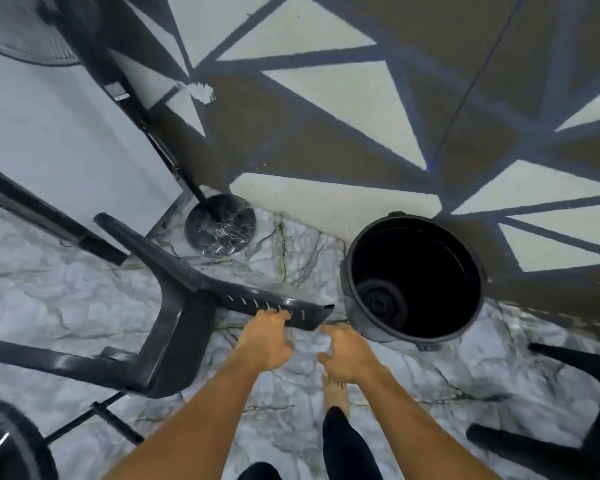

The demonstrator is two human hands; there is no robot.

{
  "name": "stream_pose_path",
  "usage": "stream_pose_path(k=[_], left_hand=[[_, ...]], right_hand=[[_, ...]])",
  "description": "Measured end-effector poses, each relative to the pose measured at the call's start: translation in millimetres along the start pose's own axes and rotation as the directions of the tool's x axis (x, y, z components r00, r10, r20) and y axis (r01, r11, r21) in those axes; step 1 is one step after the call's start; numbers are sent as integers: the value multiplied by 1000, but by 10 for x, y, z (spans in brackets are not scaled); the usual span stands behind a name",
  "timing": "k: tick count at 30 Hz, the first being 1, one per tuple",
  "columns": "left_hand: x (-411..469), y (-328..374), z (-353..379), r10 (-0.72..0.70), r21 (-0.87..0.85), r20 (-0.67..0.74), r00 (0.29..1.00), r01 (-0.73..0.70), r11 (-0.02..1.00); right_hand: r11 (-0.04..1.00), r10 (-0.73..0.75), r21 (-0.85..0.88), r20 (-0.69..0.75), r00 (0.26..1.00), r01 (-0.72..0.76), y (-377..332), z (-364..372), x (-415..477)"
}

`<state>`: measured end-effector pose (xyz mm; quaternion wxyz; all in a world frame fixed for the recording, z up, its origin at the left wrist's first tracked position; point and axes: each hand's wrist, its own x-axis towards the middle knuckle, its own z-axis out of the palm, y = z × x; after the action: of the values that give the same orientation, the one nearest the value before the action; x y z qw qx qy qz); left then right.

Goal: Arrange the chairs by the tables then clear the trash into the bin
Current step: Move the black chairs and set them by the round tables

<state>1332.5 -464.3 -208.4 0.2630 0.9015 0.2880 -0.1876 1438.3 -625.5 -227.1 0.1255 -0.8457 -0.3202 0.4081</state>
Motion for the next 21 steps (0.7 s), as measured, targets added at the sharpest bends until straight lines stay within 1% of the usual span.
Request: stream_pose_path(k=[4,7,9,14,17,19,21], left_hand=[[822,-205,247,-50,50,36,998,49,998],[1459,-398,546,-55,77,61,997,50,996],[1850,-520,797,-26,111,78,997,17,994],[2617,-808,1375,57,259,175,983,-102,960],[2852,-998,1606,83,348,238,968,-165,923],[2933,-1066,1650,102,382,247,964,-194,904],[2959,-1067,1633,109,400,261,959,-210,892]], right_hand=[[999,23,24,15,1000,-24,219,-35,857],[999,23,27,52,998,-25,457,131,1500],[1000,3,-9,91,996,-3,630,323,1897],[989,-47,-137,99,994,61,1051,881,2650],[995,-53,-86,59,997,58,1179,1075,2846],[997,-67,-28,-7,998,67,1215,1129,2922],[998,-68,-1,-25,997,68,1242,1143,2955]])
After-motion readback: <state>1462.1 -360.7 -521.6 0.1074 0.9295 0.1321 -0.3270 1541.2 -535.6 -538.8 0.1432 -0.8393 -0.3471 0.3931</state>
